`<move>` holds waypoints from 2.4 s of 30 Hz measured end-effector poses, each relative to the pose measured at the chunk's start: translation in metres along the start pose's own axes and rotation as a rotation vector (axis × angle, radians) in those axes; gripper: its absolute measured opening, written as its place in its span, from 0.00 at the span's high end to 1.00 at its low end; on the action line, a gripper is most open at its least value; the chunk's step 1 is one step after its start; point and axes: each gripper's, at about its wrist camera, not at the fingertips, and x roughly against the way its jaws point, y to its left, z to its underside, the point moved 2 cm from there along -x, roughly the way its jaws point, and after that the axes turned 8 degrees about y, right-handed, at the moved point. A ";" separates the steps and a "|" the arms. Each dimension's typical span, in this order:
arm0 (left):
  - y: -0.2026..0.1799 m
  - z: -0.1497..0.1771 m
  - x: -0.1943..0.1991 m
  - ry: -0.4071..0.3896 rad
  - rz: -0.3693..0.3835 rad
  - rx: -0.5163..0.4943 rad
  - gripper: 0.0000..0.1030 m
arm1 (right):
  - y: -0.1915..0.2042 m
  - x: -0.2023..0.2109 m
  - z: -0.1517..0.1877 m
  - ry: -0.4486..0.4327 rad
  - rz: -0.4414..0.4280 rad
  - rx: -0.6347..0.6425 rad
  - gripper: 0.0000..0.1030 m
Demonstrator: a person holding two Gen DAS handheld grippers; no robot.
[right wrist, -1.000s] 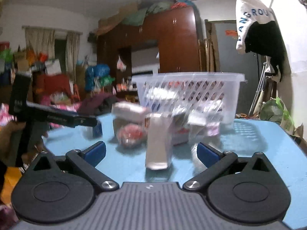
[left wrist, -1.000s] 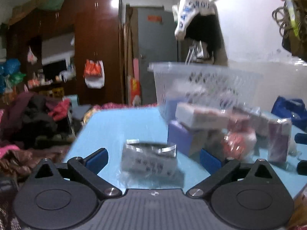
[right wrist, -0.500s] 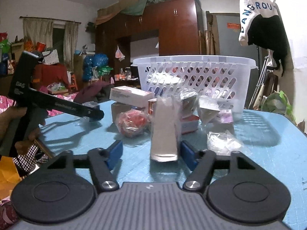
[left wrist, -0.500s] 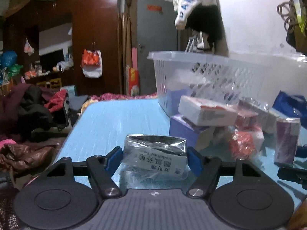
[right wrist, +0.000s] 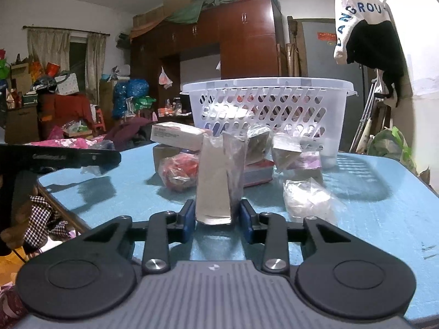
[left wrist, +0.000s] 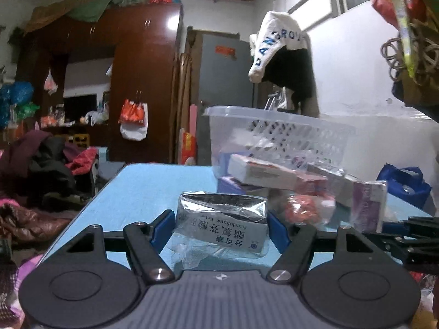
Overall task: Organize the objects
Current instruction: 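Grasp a silver foil pouch with the right tool while the left tool grasps a silver packet, then carry both silver packets over the basket and open both tools, then grasp a white plastic bag with the right tool while the left tool grasps the THANK YOU box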
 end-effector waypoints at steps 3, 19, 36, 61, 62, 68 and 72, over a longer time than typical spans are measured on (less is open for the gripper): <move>-0.004 -0.001 0.004 -0.014 0.026 0.001 0.28 | -0.002 0.004 -0.002 -0.020 0.007 -0.004 0.64; -0.015 0.002 0.024 -0.146 0.094 -0.022 0.27 | -0.028 0.039 -0.012 -0.184 0.042 -0.035 0.64; -0.020 -0.135 -0.022 -0.179 0.120 0.047 0.28 | -0.058 0.021 -0.107 -0.249 -0.013 -0.042 0.64; -0.029 -0.155 -0.095 0.098 0.086 0.007 0.11 | -0.079 -0.021 -0.118 0.007 0.058 -0.008 0.00; -0.028 -0.143 -0.088 0.103 0.097 0.003 0.11 | -0.081 -0.016 -0.103 0.014 0.041 -0.059 0.00; -0.027 -0.096 -0.075 0.087 0.054 0.005 0.11 | -0.071 -0.005 -0.049 0.062 0.073 -0.114 0.01; -0.035 -0.086 -0.086 0.121 0.035 -0.019 0.11 | -0.056 -0.003 -0.040 0.041 0.097 -0.046 0.08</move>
